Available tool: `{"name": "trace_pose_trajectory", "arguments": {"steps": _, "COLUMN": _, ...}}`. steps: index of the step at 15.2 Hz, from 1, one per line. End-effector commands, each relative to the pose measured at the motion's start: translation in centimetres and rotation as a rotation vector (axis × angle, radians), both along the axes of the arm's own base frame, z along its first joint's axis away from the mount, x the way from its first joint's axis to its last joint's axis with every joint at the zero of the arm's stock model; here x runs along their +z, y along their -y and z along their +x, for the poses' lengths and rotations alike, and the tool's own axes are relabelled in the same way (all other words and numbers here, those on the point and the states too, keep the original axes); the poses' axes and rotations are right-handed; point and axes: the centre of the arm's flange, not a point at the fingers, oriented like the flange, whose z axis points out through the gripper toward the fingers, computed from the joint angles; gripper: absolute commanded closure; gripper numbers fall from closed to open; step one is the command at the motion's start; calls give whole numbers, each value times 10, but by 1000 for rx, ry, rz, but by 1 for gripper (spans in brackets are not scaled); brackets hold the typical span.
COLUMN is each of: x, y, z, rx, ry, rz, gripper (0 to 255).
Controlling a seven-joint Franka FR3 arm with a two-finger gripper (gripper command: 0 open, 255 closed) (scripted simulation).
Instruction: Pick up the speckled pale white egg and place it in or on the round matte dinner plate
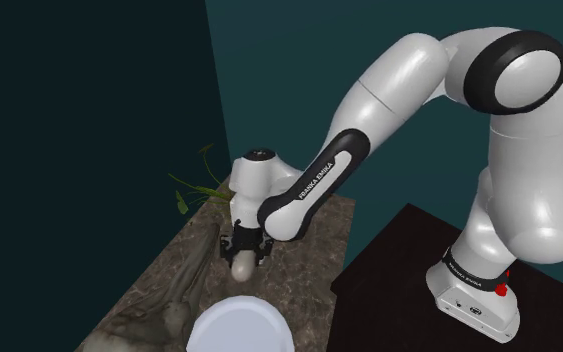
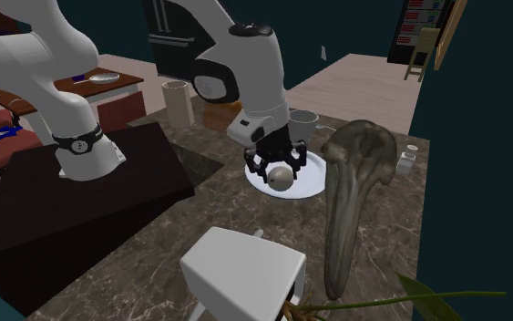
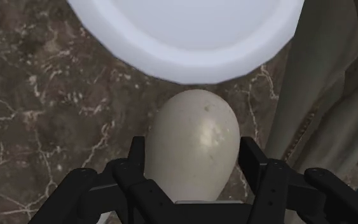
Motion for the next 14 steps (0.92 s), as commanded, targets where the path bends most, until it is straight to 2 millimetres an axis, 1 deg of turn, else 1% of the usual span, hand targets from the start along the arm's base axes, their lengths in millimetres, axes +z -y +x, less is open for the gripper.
{"name": "trace_pose_trajectory", "arguments": {"steps": 1, "x": 2, "y": -19, "z": -18, "rx": -2, "ry": 0, "rz": 0, "gripper": 255}}
{"name": "trace_pose_trajectory", "arguments": {"steps": 12, "x": 5, "y": -122, "z": -120, "rx": -2, "ry": 0, "rz": 0, "gripper": 255}}
{"name": "trace_pose_trajectory", "arguments": {"steps": 13, "x": 5, "y": -135, "z": -133, "rx": -2, "ry": 0, "rz": 0, "gripper": 255}}
{"name": "trace_pose_trajectory", "arguments": {"steps": 14, "x": 0, "y": -135, "z": -133, "rx": -2, "ry": 0, "rz": 0, "gripper": 255}}
